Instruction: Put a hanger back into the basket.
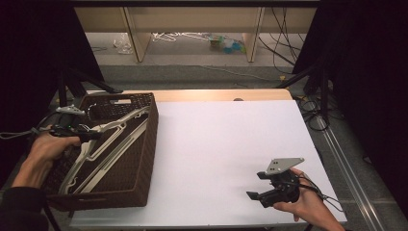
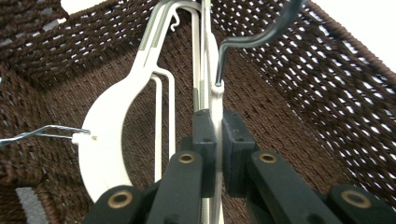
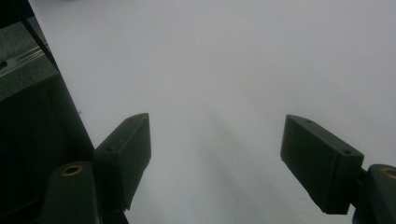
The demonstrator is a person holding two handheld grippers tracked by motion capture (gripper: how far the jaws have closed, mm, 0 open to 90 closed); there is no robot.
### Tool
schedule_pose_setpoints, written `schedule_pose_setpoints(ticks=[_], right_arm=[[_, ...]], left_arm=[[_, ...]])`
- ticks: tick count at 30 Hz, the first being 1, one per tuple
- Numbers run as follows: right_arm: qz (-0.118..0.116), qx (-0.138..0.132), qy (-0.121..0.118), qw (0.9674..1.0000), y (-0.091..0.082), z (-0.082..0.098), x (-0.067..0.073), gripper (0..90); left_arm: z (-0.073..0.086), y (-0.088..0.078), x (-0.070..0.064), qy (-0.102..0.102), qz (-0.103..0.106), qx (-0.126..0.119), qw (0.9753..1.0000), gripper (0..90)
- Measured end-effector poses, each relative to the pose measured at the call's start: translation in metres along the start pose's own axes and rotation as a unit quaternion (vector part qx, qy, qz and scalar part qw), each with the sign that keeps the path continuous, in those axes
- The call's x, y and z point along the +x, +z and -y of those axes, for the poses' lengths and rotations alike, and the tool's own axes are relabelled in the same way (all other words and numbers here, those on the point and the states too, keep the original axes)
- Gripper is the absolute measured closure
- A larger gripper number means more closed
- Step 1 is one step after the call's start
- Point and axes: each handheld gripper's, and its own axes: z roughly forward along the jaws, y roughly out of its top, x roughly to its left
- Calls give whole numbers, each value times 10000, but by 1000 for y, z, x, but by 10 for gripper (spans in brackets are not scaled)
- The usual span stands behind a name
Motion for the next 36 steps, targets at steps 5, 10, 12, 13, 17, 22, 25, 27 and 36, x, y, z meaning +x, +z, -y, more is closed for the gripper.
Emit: schedule_pose_setpoints(ticks=[5, 10, 12, 13, 17, 22, 25, 27, 36], right_arm=[[-16, 19, 24, 10000, 0, 0, 0, 253], [-17, 49, 50, 10000, 2, 1, 0, 253], [-37, 71, 73, 9999, 2, 1, 0, 253], [-34, 74, 81, 9999, 2, 2, 0, 253], [14, 2, 56, 10000, 3, 2, 0, 253], [-27, 54, 62, 10000, 2, 2, -1, 253], [-28, 59, 65, 10000, 3, 2, 0, 253], [-20, 59, 48, 10000, 3, 2, -1, 253], [-23, 47, 60, 10000, 4, 3, 0, 253]], left_arm=[[4, 7, 5, -218, -90, -107, 9997, 850], [9, 9, 10, -353, -292, -159, 9988, 828], [11, 10, 11, -390, -399, -198, 9982, 820], [12, 10, 12, -415, -412, -175, 9981, 817], [17, 14, 15, -419, -602, -267, 9969, 802], [27, 19, 20, -601, -784, -315, 9946, 783], [32, 22, 23, -719, -863, -277, 9933, 773], [35, 23, 24, -785, -944, -256, 9921, 767], [47, 29, 29, -991, -1001, -290, 9896, 717]])
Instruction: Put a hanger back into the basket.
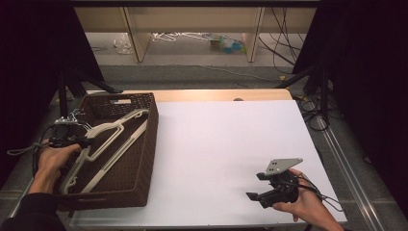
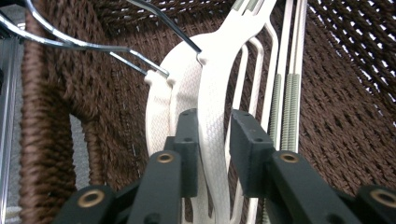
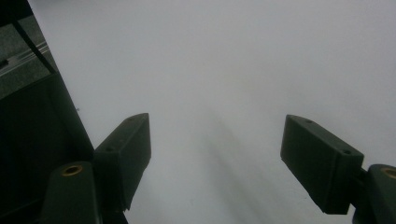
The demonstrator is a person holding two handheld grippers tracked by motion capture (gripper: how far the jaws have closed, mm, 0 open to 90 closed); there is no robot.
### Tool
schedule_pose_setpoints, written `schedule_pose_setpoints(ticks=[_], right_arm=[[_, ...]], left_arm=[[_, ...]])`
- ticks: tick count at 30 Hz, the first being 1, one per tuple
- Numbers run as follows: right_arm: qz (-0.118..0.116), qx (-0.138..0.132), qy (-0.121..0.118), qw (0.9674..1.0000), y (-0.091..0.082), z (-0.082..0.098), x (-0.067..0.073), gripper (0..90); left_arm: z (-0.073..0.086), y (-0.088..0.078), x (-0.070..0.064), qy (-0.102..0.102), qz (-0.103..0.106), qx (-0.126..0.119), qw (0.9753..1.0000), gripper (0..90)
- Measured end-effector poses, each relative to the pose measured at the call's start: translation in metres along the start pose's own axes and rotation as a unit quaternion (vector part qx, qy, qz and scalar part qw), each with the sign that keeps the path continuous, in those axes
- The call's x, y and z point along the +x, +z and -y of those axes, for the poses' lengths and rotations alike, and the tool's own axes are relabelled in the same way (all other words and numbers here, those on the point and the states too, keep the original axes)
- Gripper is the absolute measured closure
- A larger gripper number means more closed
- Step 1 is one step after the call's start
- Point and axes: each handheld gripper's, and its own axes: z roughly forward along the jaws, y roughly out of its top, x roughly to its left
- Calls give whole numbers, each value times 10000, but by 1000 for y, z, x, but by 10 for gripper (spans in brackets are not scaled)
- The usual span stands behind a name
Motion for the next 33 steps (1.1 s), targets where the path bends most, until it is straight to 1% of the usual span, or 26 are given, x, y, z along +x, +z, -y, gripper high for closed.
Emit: schedule_pose_setpoints(ticks=[1, 2, 3, 4, 5, 6, 7, 8, 9, 10, 13, 14, 15, 16, 17, 18, 19, 20, 22, 24, 25, 26, 27, 28, 30, 33], right_arm=[[16, -35, 4, 10000, 1, 0, 0, 253], [17, -40, 7, 10000, 1, 0, 0, 253], [25, -43, 4, 10000, 1, 0, 0, 253], [13, 30, 15, 10000, 0, 0, 0, 252], [29, 19, 19, 10000, 0, 0, -1, 252], [33, -29, 76, 10000, 1, 0, -1, 252], [73, -50, 47, 9999, 2, 1, -1, 252], [29, 24, 48, 10000, 1, 1, -1, 252], [64, -58, 44, 10000, 2, 1, -1, 251], [60, -66, 33, 10000, 2, 1, -1, 251], [50, -67, 45, 10000, 2, 1, 0, 251], [60, -81, 32, 9999, 2, 1, -1, 251], [61, -79, 34, 9999, 2, 1, -1, 251], [59, -77, 37, 9999, 2, 1, -1, 251], [64, -82, 37, 9999, 2, 1, -1, 251], [68, -77, 51, 9999, 2, 1, -1, 251], [62, -84, 49, 9999, 2, 1, 0, 251], [57, -79, 57, 9999, 2, 1, 0, 251], [28, -60, 86, 9999, 1, 1, 0, 251], [81, -100, 34, 9999, 2, 1, -1, 250], [89, -99, 50, 9999, 2, 1, -1, 249], [71, -76, 101, 9999, 2, 1, 0, 249], [104, -102, 73, 9999, 2, 2, -1, 249], [88, -65, 38, 9999, 1, 2, -2, 249], [80, -58, 91, 9999, 1, 2, -1, 249], [99, -84, 87, 9999, 1, 2, -1, 249]], left_arm=[[0, -1, 1, -28, -48, 139, 9999, 690], [1, 0, 1, -104, -97, 51, 9999, 654], [1, -2, 1, -143, -182, 70, 9997, 633], [2, -3, 2, -152, -190, 45, 9997, 611], [2, -5, 2, -166, -196, -4, 9997, 603], [2, -6, 1, -203, -246, -73, 9995, 563], [1, -8, 0, -216, -246, -122, 9994, 539], [1, -10, -1, -222, -205, -166, 9994, 523], [0, -12, -2, -243, -182, -224, 9993, 506], [0, -14, -5, -251, -176, -302, 9991, 489], [-2, -21, -13, -162, -127, -447, 9988, 437], [-3, -23, -16, -127, -142, -508, 9985, 425], [-3, -25, -20, -61, -111, -551, 9984, 413], [-4, -27, -23, -7, -123, -599, 9981, 407], [-4, -29, -26, 53, -101, -623, 9980, 399], [-4, -30, -30, 65, -53, -675, 9977, 390], [-5, -31, -33, 39, -18, -782, 9969, 385], [-5, -31, -38, -50, 23, -901, 9959, 379], [-6, -33, -44, 20, 106, -942, 9955, 358], [-7, -33, -50, 106, 202, -953, 9952, 339], [-7, -34, -54, 92, 232, -1000, 9947, 329], [-7, -35, -58, 144, 266, -1035, 9942, 322], [-7, -35, -62, 131, 321, -1092, 9934, 314], [-7, -36, -67, 147, 389, -1150, 9925, 305], [-8, -39, -77, 198, 509, -1277, 9903, 288], [-9, -42, -93, 315, 688, -1422, 9869, 243]])
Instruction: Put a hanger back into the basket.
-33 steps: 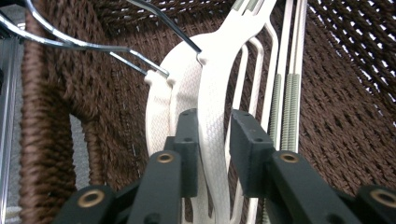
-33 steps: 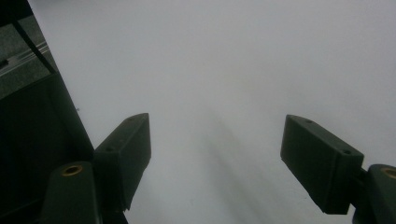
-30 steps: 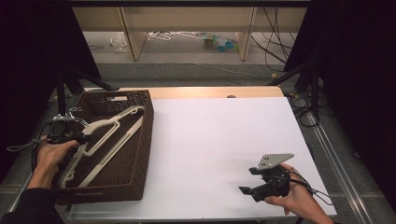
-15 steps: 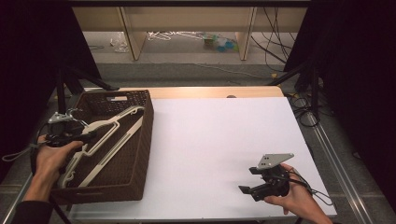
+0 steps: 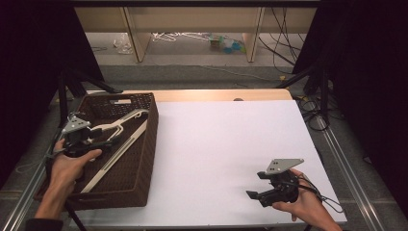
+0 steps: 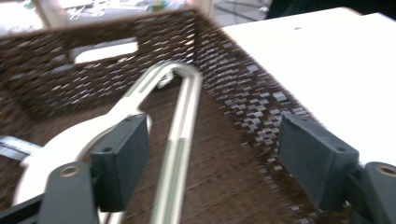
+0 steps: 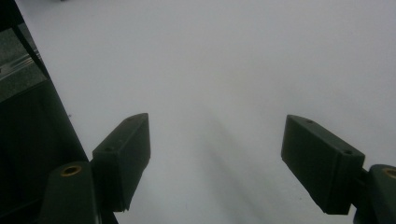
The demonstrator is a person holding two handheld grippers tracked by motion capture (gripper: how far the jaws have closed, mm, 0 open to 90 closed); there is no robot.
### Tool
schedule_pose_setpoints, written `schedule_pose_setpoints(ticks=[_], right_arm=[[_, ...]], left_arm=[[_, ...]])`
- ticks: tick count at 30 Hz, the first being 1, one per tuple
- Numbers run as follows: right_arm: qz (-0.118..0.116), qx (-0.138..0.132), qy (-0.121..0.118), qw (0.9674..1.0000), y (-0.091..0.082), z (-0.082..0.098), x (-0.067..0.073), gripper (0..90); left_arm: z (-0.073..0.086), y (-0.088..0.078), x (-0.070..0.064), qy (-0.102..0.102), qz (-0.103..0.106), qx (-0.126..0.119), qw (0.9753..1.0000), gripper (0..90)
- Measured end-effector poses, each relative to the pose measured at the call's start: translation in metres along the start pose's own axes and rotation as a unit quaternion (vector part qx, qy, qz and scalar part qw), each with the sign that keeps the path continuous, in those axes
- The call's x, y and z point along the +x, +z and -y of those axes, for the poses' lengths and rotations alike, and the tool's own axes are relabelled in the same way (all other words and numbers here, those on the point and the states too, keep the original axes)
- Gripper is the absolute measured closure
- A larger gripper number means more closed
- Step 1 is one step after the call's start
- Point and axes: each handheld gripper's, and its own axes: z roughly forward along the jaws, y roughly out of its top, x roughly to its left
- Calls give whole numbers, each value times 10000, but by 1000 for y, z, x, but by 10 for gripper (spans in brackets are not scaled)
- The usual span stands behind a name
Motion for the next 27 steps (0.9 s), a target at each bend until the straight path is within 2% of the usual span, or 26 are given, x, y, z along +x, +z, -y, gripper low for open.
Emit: schedule_pose_setpoints(ticks=[2, 6, 9, 10, 16, 17, 20, 27], right_arm=[[51, -98, -3, 9999, 1, 0, 0, 249], [20, -36, -7, 10000, -1, -1, 0, 248], [27, -99, 37, 9999, -1, 0, 0, 247], [11, -95, 18, 10000, 0, 0, -1, 246], [3, -175, 28, 9998, 1, 0, -1, 244], [7, -192, 39, 9998, 2, 0, -1, 243], [-9, -248, -37, 9997, 4, 0, -2, 236], [-2, -383, -29, 9993, 4, 1, -1, 228]], left_arm=[[-1, 0, -11, 84, 121, -107, 9998, 232], [-3, 0, -33, 221, 343, -253, 9988, 217], [-3, 1, -48, 275, 480, -306, 9980, 191], [-3, 1, -50, 348, 527, -300, 9975, 190], [-1, 4, -73, 396, 748, -397, 9956, 179], [0, 4, -77, 482, 790, -411, 9949, 178], [2, 6, -88, 480, 874, -406, 9942, 178], [4, 5, -112, 686, 1037, -439, 9913, 178]])
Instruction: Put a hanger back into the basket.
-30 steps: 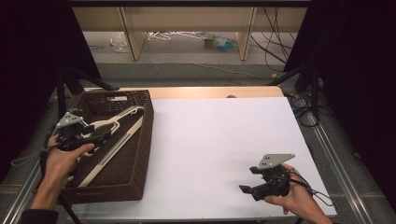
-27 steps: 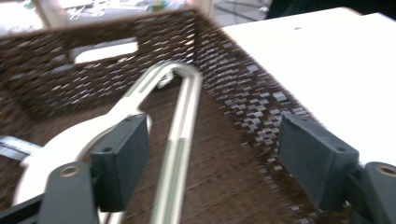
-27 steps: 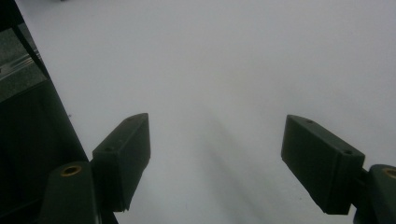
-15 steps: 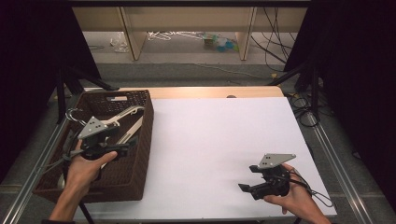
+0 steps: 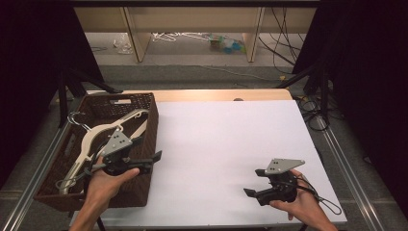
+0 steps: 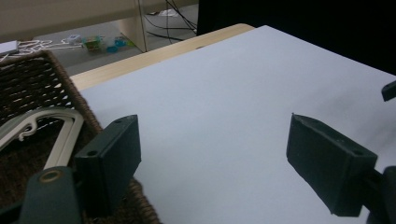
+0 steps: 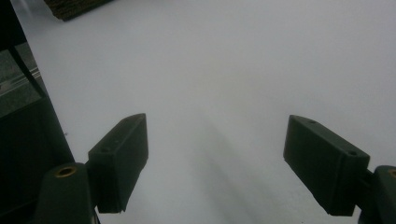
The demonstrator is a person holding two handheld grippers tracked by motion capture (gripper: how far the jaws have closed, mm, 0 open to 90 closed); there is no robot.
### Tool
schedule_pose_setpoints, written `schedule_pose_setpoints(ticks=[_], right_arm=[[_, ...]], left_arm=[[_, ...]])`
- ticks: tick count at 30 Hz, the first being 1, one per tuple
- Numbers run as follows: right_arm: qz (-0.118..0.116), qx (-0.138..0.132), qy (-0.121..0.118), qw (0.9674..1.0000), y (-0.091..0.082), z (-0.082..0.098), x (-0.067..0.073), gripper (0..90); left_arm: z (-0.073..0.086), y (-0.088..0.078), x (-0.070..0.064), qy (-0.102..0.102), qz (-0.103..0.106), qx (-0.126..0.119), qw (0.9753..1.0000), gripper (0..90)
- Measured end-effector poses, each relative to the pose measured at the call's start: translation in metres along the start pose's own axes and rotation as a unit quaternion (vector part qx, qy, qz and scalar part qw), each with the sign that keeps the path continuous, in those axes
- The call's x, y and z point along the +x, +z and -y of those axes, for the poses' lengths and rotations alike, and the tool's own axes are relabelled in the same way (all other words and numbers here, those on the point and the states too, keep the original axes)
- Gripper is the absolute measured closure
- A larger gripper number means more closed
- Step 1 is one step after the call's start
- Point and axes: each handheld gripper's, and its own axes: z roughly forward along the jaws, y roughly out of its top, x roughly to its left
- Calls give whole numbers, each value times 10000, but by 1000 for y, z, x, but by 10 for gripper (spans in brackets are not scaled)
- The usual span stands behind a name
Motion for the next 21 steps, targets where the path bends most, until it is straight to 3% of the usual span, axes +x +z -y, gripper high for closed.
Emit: schedule_pose_setpoints(ticks=[9, 14, 21], right_arm=[[78, -224, 4, 9997, -2, -1, 1, 225], [124, -257, 61, 9996, -3, 1, 3, 225], [198, -417, 94, 9989, -6, 2, 6, 225]], left_arm=[[5, 9, -36, 151, 367, -67, 9992, 178], [17, 18, -55, 195, 586, -66, 9981, 178], [36, 29, -71, 389, 655, 16, 9971, 178]])
